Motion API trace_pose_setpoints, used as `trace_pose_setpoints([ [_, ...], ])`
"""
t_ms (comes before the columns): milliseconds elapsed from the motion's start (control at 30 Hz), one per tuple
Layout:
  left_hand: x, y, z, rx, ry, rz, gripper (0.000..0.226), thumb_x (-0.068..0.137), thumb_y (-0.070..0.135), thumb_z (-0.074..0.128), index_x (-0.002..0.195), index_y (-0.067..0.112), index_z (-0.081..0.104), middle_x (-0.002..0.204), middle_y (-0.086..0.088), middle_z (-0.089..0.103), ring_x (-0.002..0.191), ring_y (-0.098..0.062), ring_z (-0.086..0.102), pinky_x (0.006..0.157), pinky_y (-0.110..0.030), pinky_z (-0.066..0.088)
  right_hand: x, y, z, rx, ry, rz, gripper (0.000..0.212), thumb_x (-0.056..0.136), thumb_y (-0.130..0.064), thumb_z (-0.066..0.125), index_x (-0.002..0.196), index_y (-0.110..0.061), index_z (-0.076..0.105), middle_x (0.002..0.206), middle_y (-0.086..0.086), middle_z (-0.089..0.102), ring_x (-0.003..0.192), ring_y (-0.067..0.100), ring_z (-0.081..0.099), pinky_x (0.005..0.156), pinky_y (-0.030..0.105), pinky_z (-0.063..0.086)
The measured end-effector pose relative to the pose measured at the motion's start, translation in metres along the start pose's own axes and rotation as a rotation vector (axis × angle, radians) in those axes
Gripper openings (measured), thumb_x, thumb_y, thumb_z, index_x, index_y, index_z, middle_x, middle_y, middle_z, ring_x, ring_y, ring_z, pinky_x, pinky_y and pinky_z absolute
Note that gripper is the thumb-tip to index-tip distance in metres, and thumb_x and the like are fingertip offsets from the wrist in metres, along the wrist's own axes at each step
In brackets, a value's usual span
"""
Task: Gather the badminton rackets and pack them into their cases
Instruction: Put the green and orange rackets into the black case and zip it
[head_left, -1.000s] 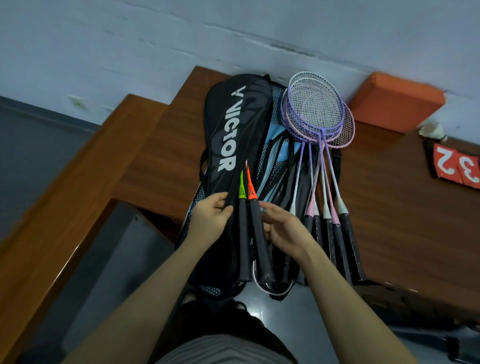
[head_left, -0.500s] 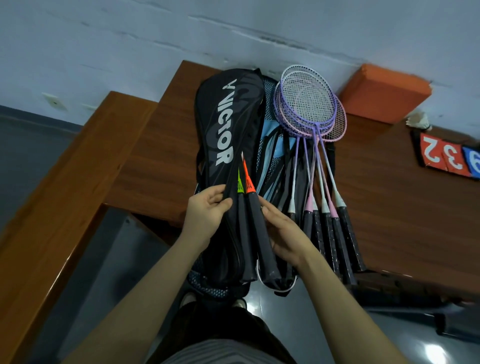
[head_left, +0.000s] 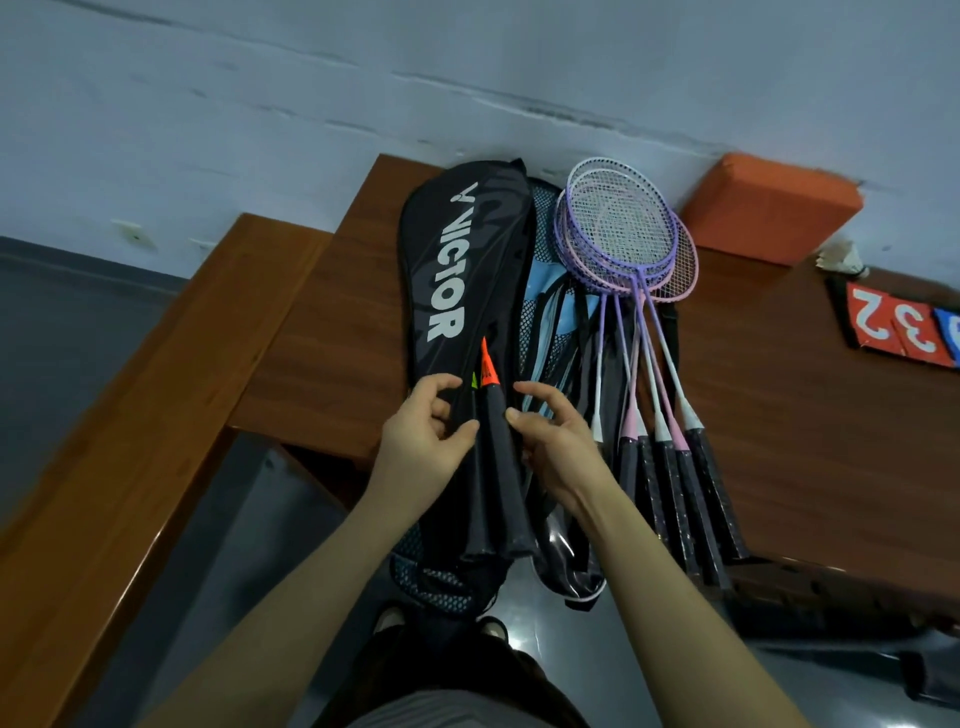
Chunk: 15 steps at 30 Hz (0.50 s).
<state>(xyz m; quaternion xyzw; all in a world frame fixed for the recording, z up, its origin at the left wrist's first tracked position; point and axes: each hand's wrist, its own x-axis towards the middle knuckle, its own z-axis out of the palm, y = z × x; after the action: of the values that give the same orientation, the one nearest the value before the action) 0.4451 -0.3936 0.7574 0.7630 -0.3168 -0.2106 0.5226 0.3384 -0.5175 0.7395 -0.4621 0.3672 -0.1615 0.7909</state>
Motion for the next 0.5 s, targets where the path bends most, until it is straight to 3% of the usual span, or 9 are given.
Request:
trace_pose_setpoints([
  [167,-0.029,-0.009,-0.007,0.145,-0.126,0.027,0.042,0.081,0.022,0.066,0.116,0.034,0.047,0.108,0.009,0.046,0.096,-0.003,0.050,0.083,-0.020,0.043,0.015,0.002,0.009,-0.039,0.109,-0.023,0.023,0.084,-0.004,0.065,0.098,-0.014,0.050,0.079,0.009,0.059,0.067,0.018,0.057,0.065,0.030,0.046],
  [233,-0.035,-0.011,-0.012,0.188,-0.179,0.056,0.038,0.080,0.033,0.067,0.115,0.031,0.051,0.115,0.009,0.039,0.105,-0.003,0.044,0.086,-0.018,0.037,0.019,0.003,0.014,-0.044,0.117,-0.010,0.024,0.084,-0.005,0.065,0.099,-0.012,0.048,0.079,0.007,0.060,0.068,0.017,0.058,0.064,0.029,0.047],
  [300,-0.039,-0.014,-0.016,0.258,-0.240,0.075,0.052,0.071,0.048,0.072,0.115,0.029,0.052,0.123,0.006,0.033,0.116,-0.007,0.036,0.092,-0.022,0.035,0.022,0.006,0.019,-0.037,0.132,-0.015,0.023,0.084,-0.004,0.065,0.100,-0.010,0.048,0.077,0.006,0.060,0.064,0.014,0.059,0.058,0.024,0.048],
  [400,-0.043,-0.020,-0.020,0.425,-0.270,0.141,0.074,0.055,0.064,0.071,0.113,0.023,0.054,0.133,-0.007,0.033,0.127,-0.021,0.032,0.091,-0.033,0.044,0.024,0.012,0.029,-0.073,0.157,-0.043,0.017,0.085,-0.005,0.064,0.096,-0.011,0.053,0.075,0.005,0.058,0.059,0.010,0.058,0.052,0.021,0.046],
  [500,-0.043,-0.027,-0.023,0.411,-0.132,0.212,0.064,0.060,0.068,0.059,0.097,0.015,0.062,0.122,-0.009,0.049,0.118,-0.024,0.047,0.081,-0.032,0.051,0.023,0.015,0.042,-0.085,0.165,-0.061,0.012,0.088,-0.010,0.062,0.097,-0.011,0.055,0.075,0.004,0.059,0.061,0.012,0.058,0.059,0.025,0.047],
])
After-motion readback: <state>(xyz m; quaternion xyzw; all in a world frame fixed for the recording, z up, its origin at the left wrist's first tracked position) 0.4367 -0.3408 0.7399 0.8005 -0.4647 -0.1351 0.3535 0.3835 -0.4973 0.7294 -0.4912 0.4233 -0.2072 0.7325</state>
